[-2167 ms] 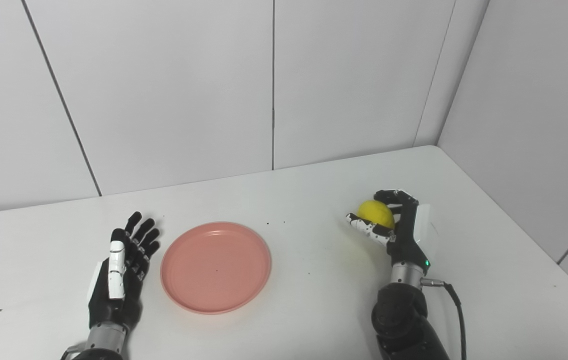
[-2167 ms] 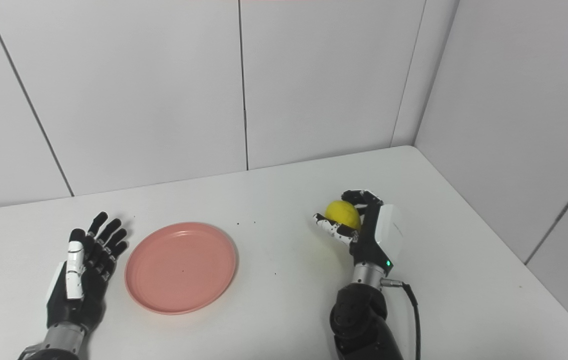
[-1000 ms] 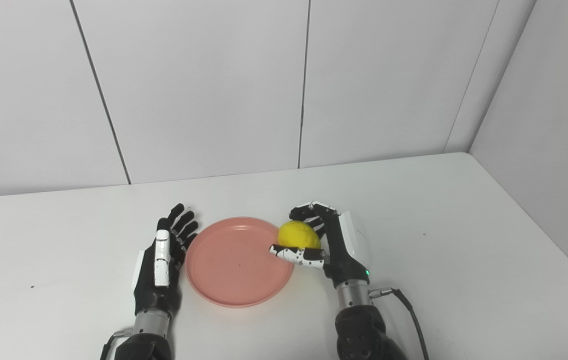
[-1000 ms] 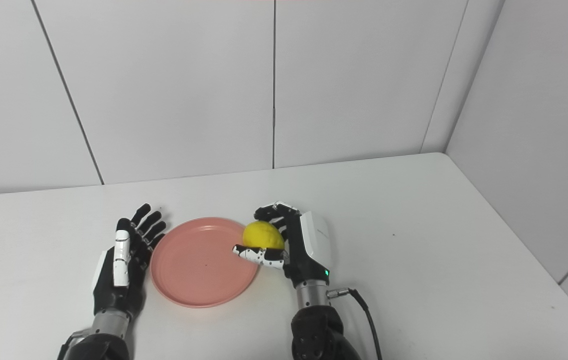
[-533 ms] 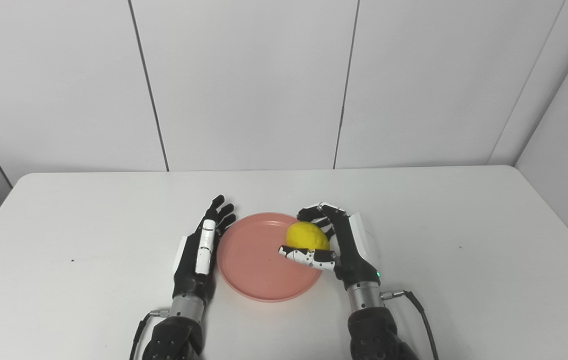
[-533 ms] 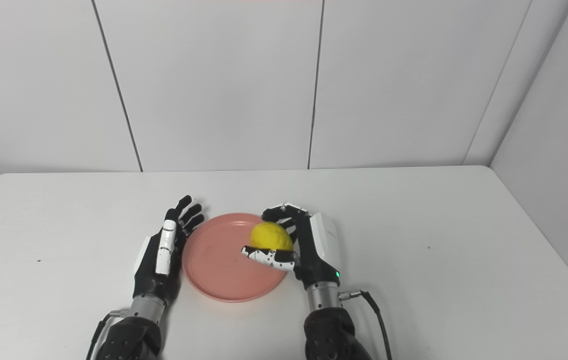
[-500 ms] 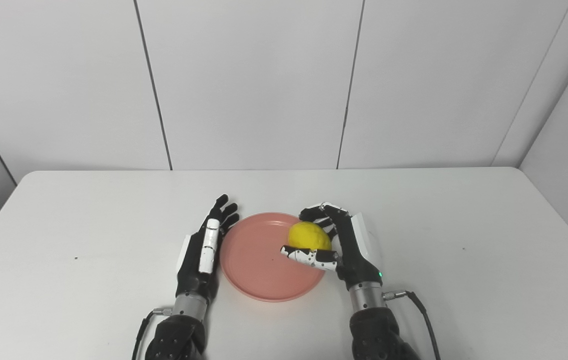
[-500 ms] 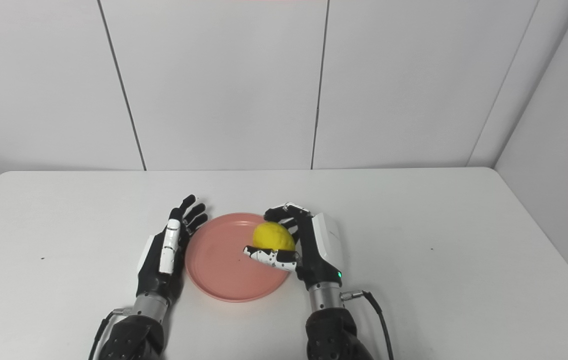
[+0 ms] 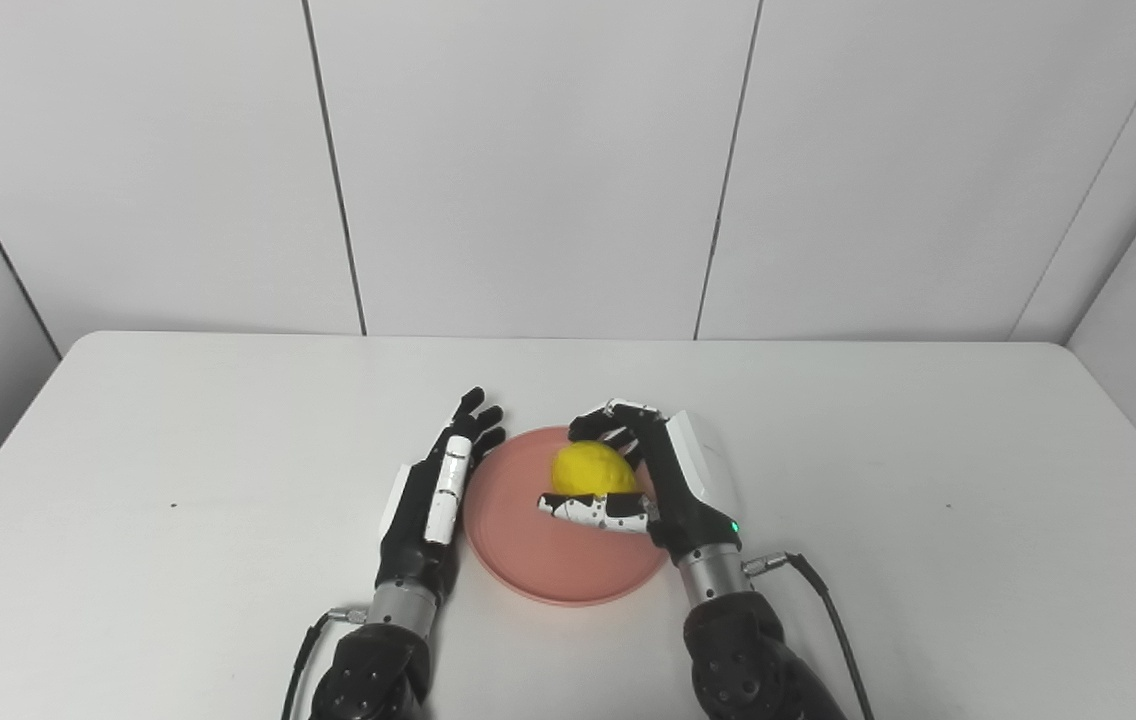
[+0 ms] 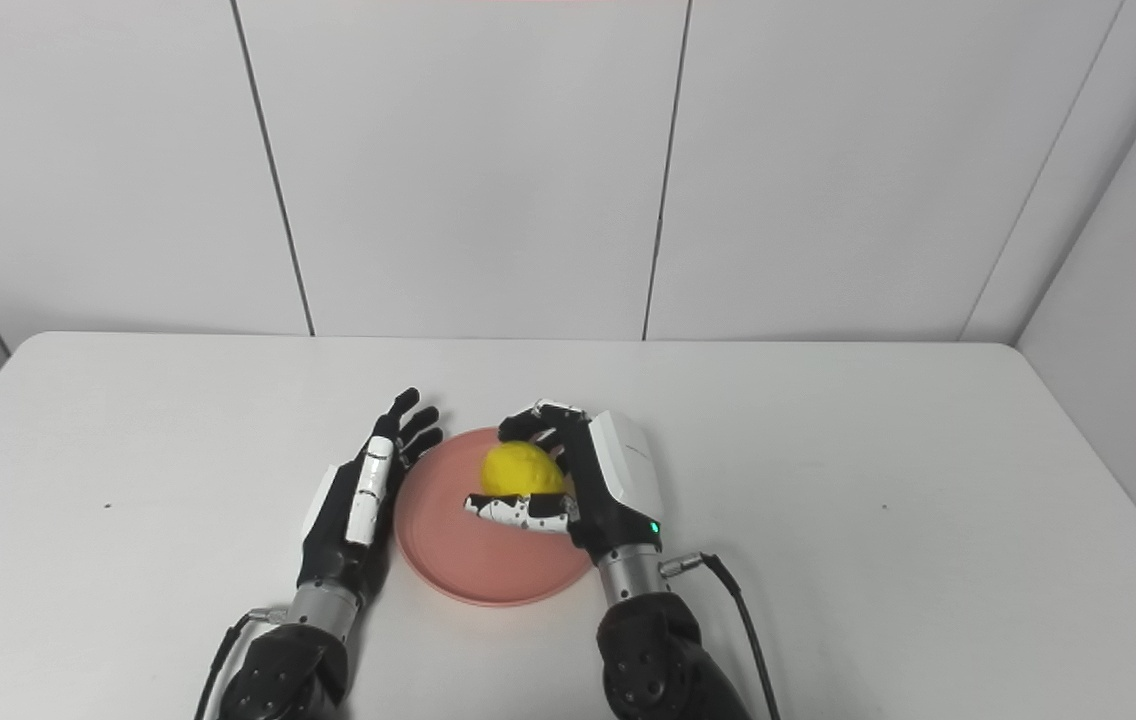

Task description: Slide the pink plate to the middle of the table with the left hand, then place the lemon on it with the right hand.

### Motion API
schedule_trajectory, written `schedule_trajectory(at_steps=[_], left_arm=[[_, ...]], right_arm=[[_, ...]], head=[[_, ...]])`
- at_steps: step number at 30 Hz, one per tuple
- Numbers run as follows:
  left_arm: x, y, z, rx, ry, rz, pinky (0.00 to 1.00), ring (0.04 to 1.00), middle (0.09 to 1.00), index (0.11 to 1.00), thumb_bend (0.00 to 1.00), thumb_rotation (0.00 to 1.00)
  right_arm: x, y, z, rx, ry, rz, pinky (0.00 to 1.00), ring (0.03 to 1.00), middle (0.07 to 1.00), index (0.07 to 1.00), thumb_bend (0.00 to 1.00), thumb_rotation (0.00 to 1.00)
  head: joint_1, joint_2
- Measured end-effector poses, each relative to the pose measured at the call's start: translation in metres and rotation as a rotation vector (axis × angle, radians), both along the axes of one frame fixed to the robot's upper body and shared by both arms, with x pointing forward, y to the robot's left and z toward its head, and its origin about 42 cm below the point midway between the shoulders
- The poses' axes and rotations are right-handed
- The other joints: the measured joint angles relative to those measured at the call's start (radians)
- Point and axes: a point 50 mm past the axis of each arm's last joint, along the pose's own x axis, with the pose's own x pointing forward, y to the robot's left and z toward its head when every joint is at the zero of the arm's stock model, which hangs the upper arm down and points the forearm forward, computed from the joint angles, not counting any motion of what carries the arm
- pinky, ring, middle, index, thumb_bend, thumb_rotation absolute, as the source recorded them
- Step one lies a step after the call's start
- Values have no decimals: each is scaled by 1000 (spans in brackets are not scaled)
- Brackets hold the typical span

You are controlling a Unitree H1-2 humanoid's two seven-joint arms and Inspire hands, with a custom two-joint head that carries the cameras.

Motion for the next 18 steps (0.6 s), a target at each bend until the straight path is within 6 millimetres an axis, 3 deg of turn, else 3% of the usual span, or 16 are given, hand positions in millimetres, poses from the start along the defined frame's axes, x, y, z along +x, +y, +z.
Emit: schedule_trajectory(at_steps=[4, 10, 13, 18], left_arm=[[0, -1, -1, -7, -1, 11, 871, 885, 894, 904, 580, 1000], [2, -2, -2, -15, -5, 18, 870, 891, 897, 904, 588, 1000], [2, -2, -2, -14, -5, 21, 869, 892, 899, 906, 590, 1000], [2, -2, -2, -12, -5, 23, 877, 896, 905, 912, 589, 1000]], right_arm=[[1, 2, -3, -21, 9, 8, 277, 390, 516, 501, 510, 0], [4, 6, -11, -71, 27, 20, 284, 396, 530, 489, 510, 0], [6, 8, -14, -95, 31, 25, 277, 446, 519, 465, 513, 0], [11, 10, -13, -128, 15, 34, 306, 413, 541, 475, 509, 0]], head=[[0, 0], [-6, -2], [-9, -2], [-11, -2]])
